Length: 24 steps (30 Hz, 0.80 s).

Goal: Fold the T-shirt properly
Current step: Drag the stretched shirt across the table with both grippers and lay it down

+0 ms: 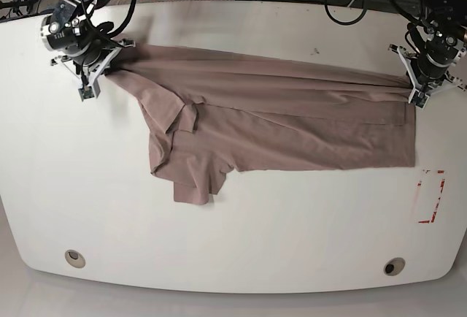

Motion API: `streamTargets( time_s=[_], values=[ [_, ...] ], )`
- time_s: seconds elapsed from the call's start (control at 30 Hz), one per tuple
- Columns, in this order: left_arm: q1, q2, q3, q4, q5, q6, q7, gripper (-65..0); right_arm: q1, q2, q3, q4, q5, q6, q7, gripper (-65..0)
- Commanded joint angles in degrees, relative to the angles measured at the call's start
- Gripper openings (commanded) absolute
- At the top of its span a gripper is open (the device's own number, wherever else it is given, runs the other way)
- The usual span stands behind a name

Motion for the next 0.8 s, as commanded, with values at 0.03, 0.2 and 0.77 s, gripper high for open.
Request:
streamTargets(
  time_s=[0.03, 0.2, 0.77],
  values=[
    [0.8, -0.6, -2.9, 1.8, 0.4, 0.1, -0.4, -65.0, -1.3, 0.7, 0.7, 2.1, 2.4, -0.1, 0.4, -64.4],
    [0.6, 1.0, -6.6, 1.4, 0.3, -6.5, -0.4, -65.0, -3.5, 0.7, 0.6, 2.0, 7.4, -0.1, 0.4, -64.4],
    [0.5, 4.3, -15.1, 1.6, -6.2, -6.9, -0.2, -27.1, -6.2, 0.8, -3.6, 1.9, 10.3, -0.1, 0.4, -64.4]
  ],
)
